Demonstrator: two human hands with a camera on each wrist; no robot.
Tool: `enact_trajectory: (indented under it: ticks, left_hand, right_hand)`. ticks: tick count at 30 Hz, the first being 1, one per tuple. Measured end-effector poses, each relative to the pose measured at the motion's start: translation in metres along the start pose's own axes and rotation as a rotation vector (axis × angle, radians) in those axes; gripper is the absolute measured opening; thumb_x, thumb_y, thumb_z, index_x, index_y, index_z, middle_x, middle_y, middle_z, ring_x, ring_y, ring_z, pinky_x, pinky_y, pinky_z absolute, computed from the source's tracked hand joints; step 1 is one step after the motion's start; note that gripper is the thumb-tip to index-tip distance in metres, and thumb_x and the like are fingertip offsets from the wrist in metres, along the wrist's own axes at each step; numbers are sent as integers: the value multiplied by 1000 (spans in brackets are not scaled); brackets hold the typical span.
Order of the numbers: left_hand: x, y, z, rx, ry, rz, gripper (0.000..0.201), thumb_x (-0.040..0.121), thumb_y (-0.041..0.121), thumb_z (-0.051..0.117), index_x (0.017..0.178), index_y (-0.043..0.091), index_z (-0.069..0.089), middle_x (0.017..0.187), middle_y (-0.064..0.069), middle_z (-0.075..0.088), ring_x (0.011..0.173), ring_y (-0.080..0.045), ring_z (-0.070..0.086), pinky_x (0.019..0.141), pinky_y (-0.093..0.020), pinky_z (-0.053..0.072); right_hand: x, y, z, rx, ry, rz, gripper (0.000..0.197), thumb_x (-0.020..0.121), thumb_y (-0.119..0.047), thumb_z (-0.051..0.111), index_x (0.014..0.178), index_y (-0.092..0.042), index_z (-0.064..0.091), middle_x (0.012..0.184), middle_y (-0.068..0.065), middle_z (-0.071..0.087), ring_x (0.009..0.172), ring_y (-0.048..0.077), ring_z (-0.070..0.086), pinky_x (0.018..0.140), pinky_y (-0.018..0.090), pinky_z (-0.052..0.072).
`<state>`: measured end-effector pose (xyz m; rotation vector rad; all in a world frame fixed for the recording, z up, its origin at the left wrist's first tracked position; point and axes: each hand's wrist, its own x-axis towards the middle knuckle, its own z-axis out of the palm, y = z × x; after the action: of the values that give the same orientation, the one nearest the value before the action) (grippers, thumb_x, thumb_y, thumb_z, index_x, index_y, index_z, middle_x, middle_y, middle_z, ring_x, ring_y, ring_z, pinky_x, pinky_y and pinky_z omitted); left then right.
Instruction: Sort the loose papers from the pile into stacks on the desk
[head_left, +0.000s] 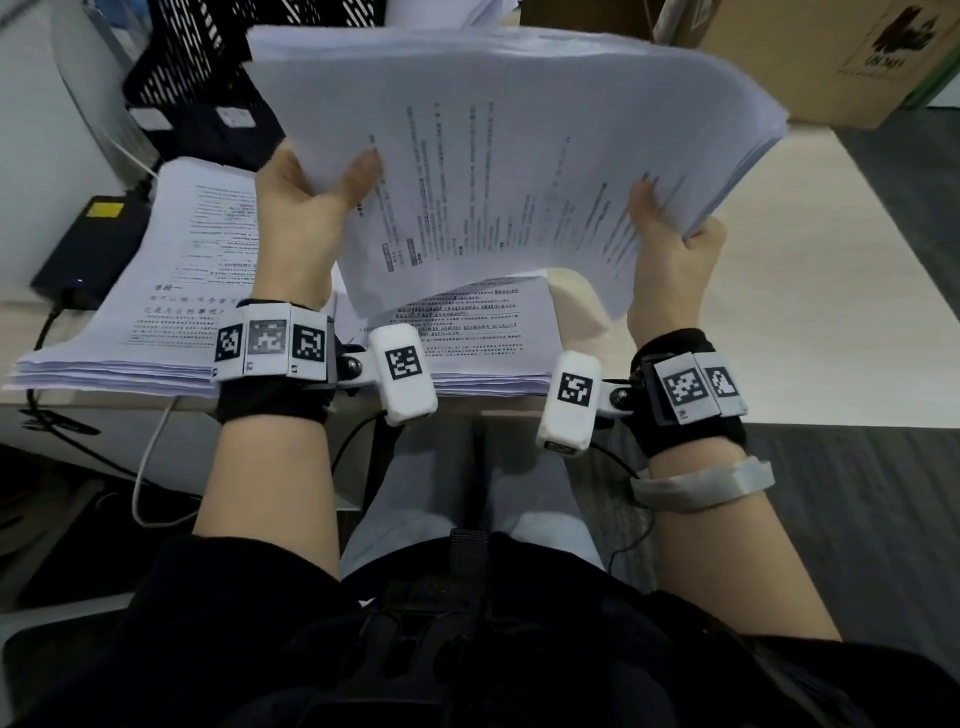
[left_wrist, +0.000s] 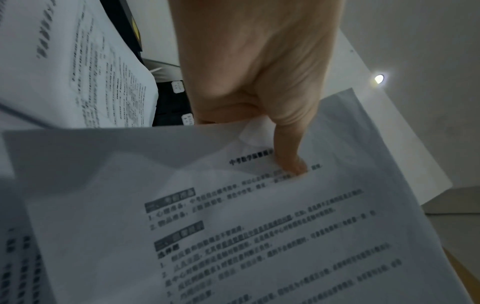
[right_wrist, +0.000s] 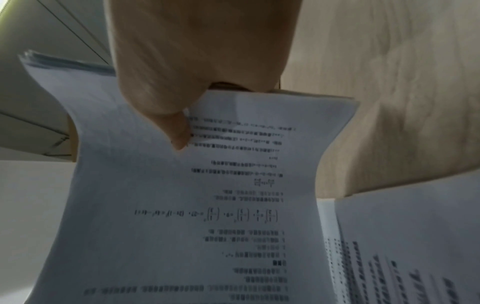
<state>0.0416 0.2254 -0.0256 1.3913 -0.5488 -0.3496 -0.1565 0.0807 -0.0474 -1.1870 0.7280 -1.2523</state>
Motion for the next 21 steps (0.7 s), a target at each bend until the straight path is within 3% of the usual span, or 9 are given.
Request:
enact_trajectory:
  ticks: [3,6,9,12,13,14,16,19,21]
  left_hand:
    - [-2,-1,-2,-11,2,2,21,82,9,71,94,17,56,86,13,71,84,0,68,74,-17,53]
    - [-3,-14,-7,-42,8,-80,32,76,8,75,102,11,56,98,4,69,89,-5,69,77,-21,55]
    - [-4,-26,-8,5,-44,-217,42,71,9,78,108,5,61,103,-1,70,96,-14,70,86,-32,56]
    - [0,-26,-6,57,-29,-214,33,75,3,75,106,5,63,99,3,70,94,-12,70,86,-30,56]
    - [1,-23,-6,49,-28,-191,30,75,2,74,103,6,64,97,4,71,92,-11,70,84,-29,56]
    - [2,-21,-6,28,-30,-168,27,74,1,75,99,7,64,94,5,72,91,-12,70,82,-28,56]
    - [2,-20,-10,-15,-26,-145,29,70,-1,77,95,8,65,92,4,74,94,-18,70,83,-31,56]
    - [-3,-29,-12,15,-35,-240,33,69,-1,77,99,6,66,98,-1,73,99,-23,69,88,-39,56]
    - [-8,-35,-9,83,-67,-392,34,74,0,73,107,6,65,100,-1,71,97,-23,68,79,-41,58]
  right_hand:
    - [4,3,-6,-43,-7,9,47,74,-16,70,61,-12,25,57,-1,32,61,19,29,59,31,27]
    - [3,12,-13,-135,-41,68,20,72,-11,65,63,-9,48,61,-2,43,64,15,38,63,27,32]
    - [-4,17,-15,-193,-102,121,9,70,-9,62,64,-9,55,61,-5,52,64,13,47,60,22,40]
    - [-4,14,-11,-164,-72,78,17,73,-8,62,73,9,57,67,1,50,71,14,48,63,23,40]
    - [-4,12,-10,-149,-60,68,17,74,-8,62,71,8,58,68,0,51,72,14,49,65,25,42]
    - [-2,11,-11,-142,-52,67,10,75,-8,63,68,-1,60,67,-2,55,71,14,51,65,26,44]
    - [-1,12,-14,-128,-51,88,17,79,-4,65,69,-17,63,66,-10,63,69,11,58,67,25,50]
    - [-7,19,-17,-182,-111,163,12,85,-3,63,80,-14,64,77,-7,65,77,13,61,70,22,52]
    - [-11,24,-17,-207,-147,211,10,89,-3,60,97,-10,62,90,-4,65,85,11,62,74,17,53]
